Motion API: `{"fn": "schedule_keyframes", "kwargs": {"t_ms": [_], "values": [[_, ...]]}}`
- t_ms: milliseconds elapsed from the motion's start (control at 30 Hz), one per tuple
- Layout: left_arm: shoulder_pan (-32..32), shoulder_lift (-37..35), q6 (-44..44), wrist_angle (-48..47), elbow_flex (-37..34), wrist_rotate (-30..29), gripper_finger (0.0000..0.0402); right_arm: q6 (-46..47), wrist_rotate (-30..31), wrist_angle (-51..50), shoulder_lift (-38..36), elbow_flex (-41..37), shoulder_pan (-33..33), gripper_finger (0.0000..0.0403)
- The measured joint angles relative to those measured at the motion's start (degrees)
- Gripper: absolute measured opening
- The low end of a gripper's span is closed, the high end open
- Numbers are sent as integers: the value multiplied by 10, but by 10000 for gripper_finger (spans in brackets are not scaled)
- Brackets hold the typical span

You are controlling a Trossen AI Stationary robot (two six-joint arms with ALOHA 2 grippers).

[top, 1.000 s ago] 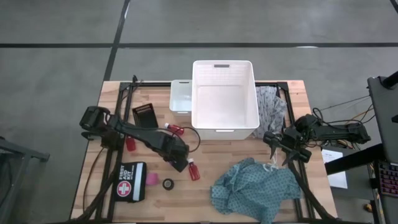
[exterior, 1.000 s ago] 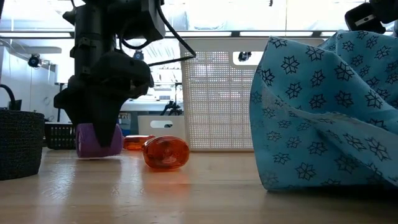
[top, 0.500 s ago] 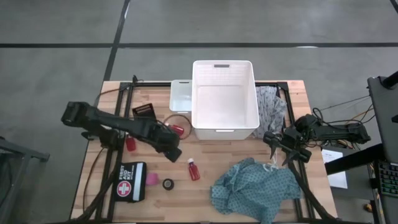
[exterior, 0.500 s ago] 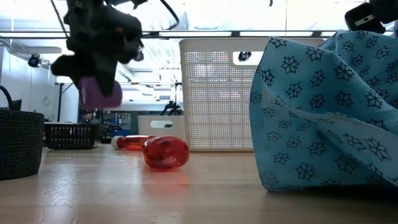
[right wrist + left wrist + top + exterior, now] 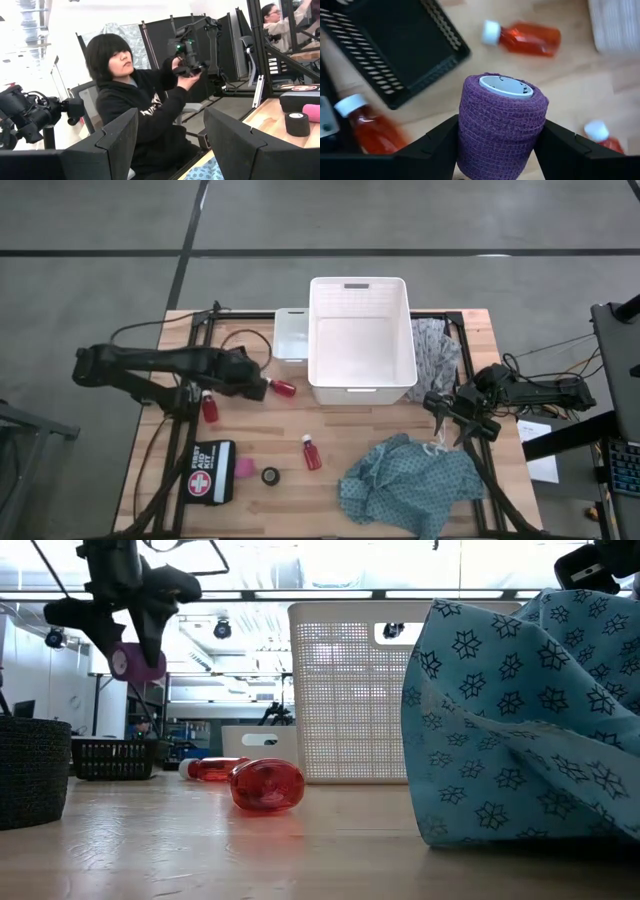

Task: Pick & Place Medicine items
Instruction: Put the violet bandage into the black bin

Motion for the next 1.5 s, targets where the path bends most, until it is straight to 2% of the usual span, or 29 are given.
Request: {"fn": "schedule_keyframes", "kwargs": {"t_ms": [100, 200, 400, 467, 967, 1167, 1500], "values": [[36, -12, 5, -18, 0, 0, 225, 0, 0, 0, 0, 0, 0, 224], [80, -16, 59, -22, 0, -5, 225, 0, 0, 0, 0, 0, 0, 224], [165, -13, 287, -23, -2, -8, 225, 0, 0, 0, 0, 0, 0, 224], [186, -13, 331, -24, -5, -8, 225, 0, 0, 0, 0, 0, 0, 224], [318, -13, 470, -2, -64, -4, 225, 0, 0, 0, 0, 0, 0, 224], [342, -13, 543, 41, -77, -4, 225, 0, 0, 0, 0, 0, 0, 224], [366, 16, 579, 63, -91, -10, 225, 0, 0, 0, 0, 0, 0, 224]]}}
